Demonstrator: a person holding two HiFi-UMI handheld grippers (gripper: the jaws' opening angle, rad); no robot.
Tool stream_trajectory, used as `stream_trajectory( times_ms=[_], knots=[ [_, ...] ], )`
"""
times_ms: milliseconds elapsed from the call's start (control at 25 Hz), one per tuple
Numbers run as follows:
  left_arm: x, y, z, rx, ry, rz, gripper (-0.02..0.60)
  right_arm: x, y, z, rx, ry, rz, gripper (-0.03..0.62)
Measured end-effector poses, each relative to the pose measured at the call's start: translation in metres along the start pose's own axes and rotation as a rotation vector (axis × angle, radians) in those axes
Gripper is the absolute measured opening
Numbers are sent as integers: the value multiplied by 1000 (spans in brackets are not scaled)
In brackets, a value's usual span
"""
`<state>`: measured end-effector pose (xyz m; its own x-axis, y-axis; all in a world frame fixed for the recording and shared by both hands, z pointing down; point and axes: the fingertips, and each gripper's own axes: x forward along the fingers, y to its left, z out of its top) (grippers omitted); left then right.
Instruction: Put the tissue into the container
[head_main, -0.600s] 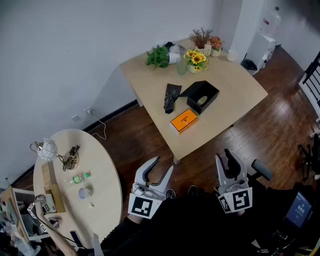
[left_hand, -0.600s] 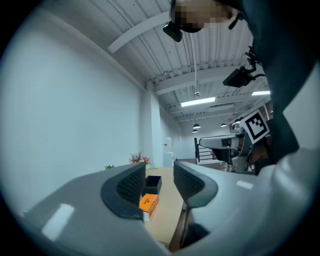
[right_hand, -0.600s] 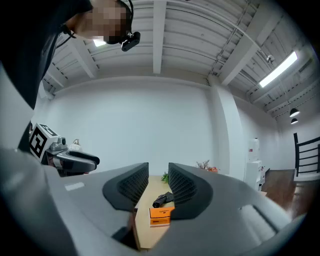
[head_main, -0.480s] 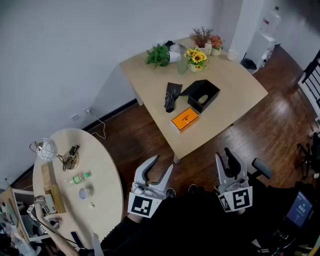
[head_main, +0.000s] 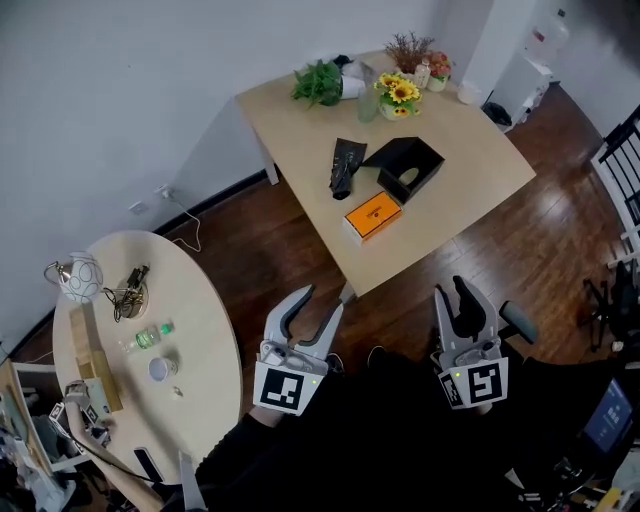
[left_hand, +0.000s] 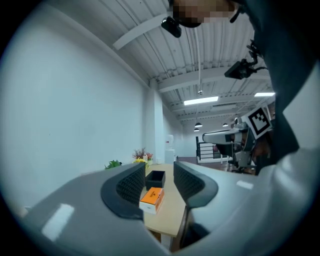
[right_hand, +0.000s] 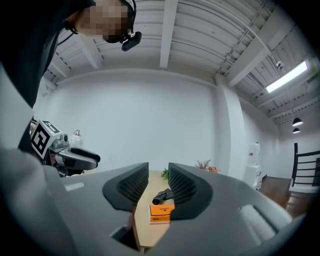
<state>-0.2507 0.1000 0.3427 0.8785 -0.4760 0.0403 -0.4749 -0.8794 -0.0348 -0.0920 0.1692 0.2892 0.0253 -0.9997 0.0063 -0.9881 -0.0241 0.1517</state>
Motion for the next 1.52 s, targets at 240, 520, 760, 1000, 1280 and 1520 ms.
stream_trajectory(
  times_ms=[240,520,760,1000,1280,1520],
  knots=[
    [10,11,-9,-4,29,31,161,13,-2,-10,2,21,22,130],
    [43,14,-17,32,93,74,167,43,-29,-35,51,14,91,133],
    [95,12,-30,47,189,133,195,86,-62,-60,71,12,209,146],
    [156,-2,-36,70,259,184,202,120,-107,-83,106,26,319,146],
    [199,-11,-72,72,389,238,209,148,-131,-123,116,80,469,161],
    [218,7,-108,53,474,262,209,175,-124,-166,78,175,573,178]
  ],
)
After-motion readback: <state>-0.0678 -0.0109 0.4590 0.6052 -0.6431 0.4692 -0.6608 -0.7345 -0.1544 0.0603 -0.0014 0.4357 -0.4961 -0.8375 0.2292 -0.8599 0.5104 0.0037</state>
